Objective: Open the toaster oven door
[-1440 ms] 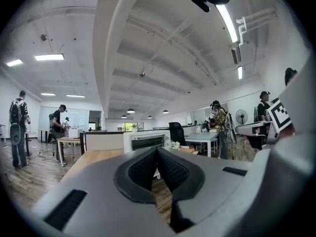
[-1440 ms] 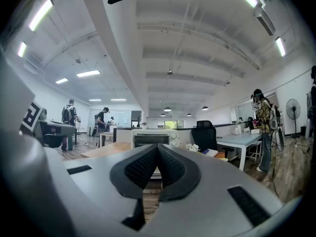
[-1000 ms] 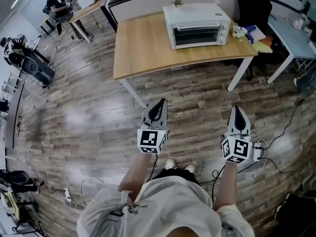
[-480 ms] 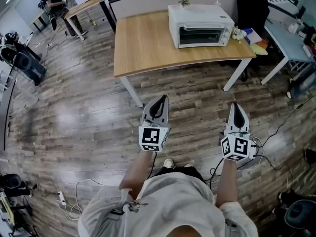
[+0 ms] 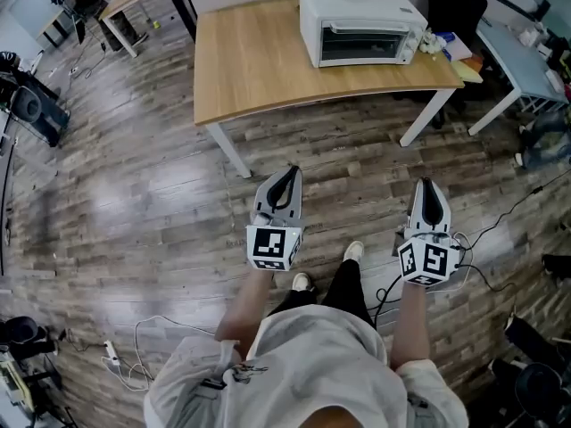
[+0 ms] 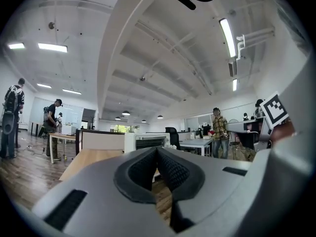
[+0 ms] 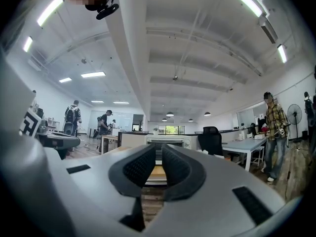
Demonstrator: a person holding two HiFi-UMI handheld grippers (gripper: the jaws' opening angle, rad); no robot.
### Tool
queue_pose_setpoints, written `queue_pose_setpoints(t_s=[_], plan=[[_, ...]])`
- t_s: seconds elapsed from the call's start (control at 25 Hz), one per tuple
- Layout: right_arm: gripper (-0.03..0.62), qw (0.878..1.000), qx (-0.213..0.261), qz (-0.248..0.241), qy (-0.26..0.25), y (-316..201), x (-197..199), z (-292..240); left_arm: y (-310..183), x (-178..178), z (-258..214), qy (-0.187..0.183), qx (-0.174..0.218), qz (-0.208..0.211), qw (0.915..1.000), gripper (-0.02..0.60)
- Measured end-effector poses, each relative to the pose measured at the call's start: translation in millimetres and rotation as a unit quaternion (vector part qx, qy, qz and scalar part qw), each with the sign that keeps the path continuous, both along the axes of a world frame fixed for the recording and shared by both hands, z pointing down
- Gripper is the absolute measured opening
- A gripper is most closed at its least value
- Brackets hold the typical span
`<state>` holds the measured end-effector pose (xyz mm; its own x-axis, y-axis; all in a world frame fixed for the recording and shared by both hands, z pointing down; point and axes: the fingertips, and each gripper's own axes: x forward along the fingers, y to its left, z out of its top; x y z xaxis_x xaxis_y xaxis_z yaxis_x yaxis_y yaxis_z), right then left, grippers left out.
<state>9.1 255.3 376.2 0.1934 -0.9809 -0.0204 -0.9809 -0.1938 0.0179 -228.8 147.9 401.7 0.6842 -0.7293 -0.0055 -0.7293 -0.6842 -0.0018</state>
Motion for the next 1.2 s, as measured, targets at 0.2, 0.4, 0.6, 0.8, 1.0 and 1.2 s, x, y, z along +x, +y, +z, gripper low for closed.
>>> queue_pose_setpoints(t_s=[0.2, 0.4, 0.6, 0.8, 1.0, 1.2], plan=[[0.116, 1.000, -0.011, -0.007, -0.005, -20.1, 25.1, 9.5, -19.7, 22.1, 4.7, -0.007, -0.010, -0.014, 0.9998, 0.014], [0.129, 1.000, -0.014, -0.007, -0.010, -42.2, 66.7, 9.4, -44.7, 55.8, 2.2, -0.011, -0.013, -0.020, 0.9997, 0.014], [0.130, 1.000, -0.017, -0.009, -0.013, -61.6, 107.9, 14.4, -71.1, 91.3, 1.0, -0.014, -0.016, -0.031, 0.9993, 0.014], [0.130, 1.000, -0.010, -0.008, -0.024, -73.3, 159.2, 13.2, -92.8, 137.4, -8.3, -0.014, -0.017, -0.042, 0.9989, 0.014], [0.130, 0.999, -0.003, -0.002, -0.036, -83.6, 208.7, 13.5, -107.3, 181.8, -16.4, -0.019, -0.010, -0.045, 0.9988, 0.014], [0.130, 0.999, 0.002, -0.005, -0.048, -95.1, 245.2, 16.4, -116.4, 218.5, -21.1, -0.029, -0.002, -0.048, 0.9984, 0.014]])
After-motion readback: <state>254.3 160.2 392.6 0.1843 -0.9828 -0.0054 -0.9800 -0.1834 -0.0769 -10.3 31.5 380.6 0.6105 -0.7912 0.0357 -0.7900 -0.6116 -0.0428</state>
